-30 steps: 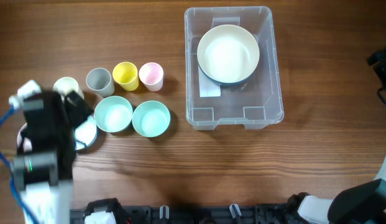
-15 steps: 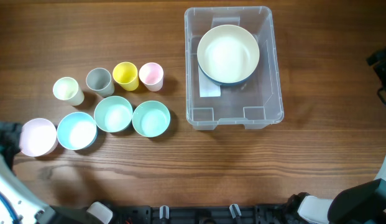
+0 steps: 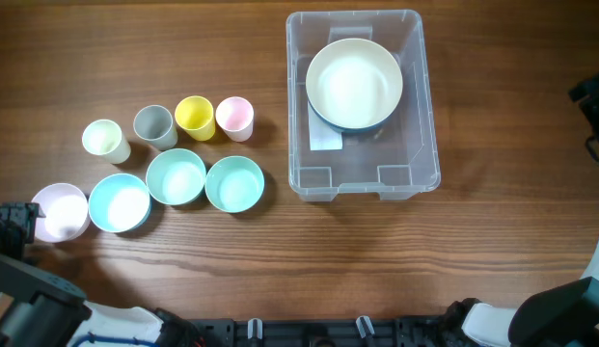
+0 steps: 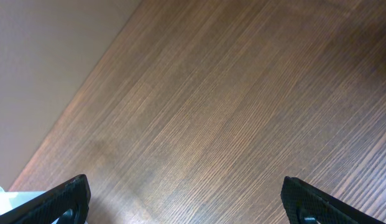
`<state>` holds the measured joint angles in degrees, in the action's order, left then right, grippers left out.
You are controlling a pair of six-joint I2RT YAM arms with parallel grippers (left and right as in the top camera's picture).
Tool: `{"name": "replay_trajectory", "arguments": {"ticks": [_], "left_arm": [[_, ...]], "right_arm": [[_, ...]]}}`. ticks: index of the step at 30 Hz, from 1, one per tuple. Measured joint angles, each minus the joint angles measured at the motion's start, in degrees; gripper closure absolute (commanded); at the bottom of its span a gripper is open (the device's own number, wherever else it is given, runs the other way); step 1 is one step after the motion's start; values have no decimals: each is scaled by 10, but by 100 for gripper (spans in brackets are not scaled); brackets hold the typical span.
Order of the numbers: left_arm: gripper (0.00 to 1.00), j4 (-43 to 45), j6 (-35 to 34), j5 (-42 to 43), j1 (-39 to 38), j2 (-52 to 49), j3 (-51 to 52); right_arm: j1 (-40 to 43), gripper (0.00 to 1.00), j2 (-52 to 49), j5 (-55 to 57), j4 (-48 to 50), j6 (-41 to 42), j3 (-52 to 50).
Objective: Pack container
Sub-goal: 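Grasp the pink bowl with the left gripper and place it in the container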
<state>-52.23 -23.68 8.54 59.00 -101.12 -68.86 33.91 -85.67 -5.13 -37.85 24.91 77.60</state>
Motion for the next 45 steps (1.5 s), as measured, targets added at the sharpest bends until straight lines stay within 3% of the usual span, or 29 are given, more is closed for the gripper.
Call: {"name": "replay_trajectory", "arguments": {"ticks": [6,11,16,19,25,27,29,33,39,45], "left_arm": [[46,50,25,3,-5,-46,0],[95,63,30,4,-25,-71,0],[96,29,35,6,-26,-70,-7],[96,-49,30,0,-26,-56,-33],[96,-134,21,29,-42,103,-116],[96,-122,34,86,-93,176,-132],[96,-83,43,135,-192,236,-141],[96,16,55,182,-448,265,-143],[96,151,59,152,-772,153,-144],[96,210,61,119,-904,-4,-143]], "right_arm": [[0,0,0,0,0,0,0],[0,0,0,0,0,0,0],[0,0,0,0,0,0,0],[0,0,0,0,0,0,0],[0,0,0,0,0,0,0],[0,0,0,0,0,0,0],[0,0,0,0,0,0,0],[0,0,0,0,0,0,0],[0,0,0,0,0,0,0],[0,0,0,0,0,0,0]]}}
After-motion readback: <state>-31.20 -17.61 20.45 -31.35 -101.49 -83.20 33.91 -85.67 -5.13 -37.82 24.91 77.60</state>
